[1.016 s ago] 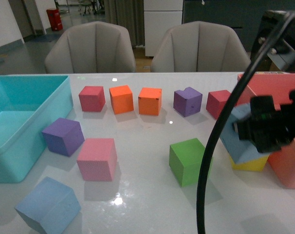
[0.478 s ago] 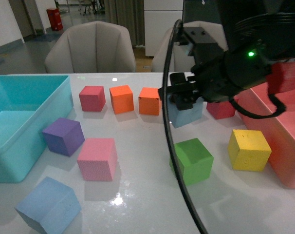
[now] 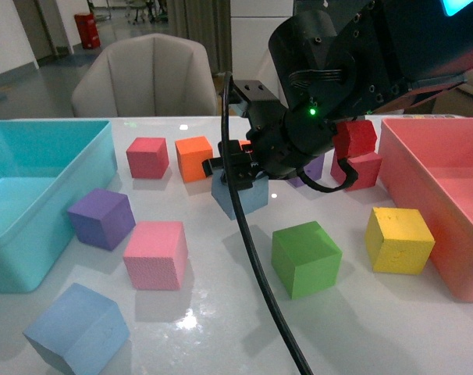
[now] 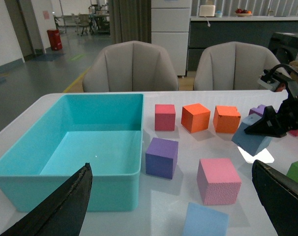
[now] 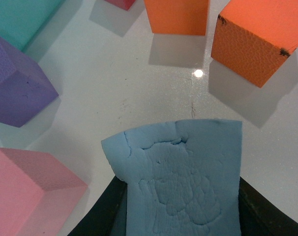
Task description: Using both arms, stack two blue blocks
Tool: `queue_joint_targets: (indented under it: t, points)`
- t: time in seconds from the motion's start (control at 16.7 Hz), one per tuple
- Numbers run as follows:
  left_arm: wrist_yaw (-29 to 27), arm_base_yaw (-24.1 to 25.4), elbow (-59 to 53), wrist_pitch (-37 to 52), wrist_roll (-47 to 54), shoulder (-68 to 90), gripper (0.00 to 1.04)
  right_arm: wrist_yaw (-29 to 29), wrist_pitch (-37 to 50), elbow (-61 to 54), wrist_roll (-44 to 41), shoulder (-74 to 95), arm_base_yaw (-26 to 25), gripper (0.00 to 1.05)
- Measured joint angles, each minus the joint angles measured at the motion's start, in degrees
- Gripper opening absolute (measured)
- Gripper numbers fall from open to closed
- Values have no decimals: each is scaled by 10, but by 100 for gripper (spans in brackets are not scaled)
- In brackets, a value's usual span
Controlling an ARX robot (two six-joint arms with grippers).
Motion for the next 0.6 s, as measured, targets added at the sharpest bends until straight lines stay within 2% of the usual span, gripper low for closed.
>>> queue_joint_targets:
  t: [0.6]
  points:
    - [0,0,0,0,0,0,98,-21,-101,114,-36,80,-3,42]
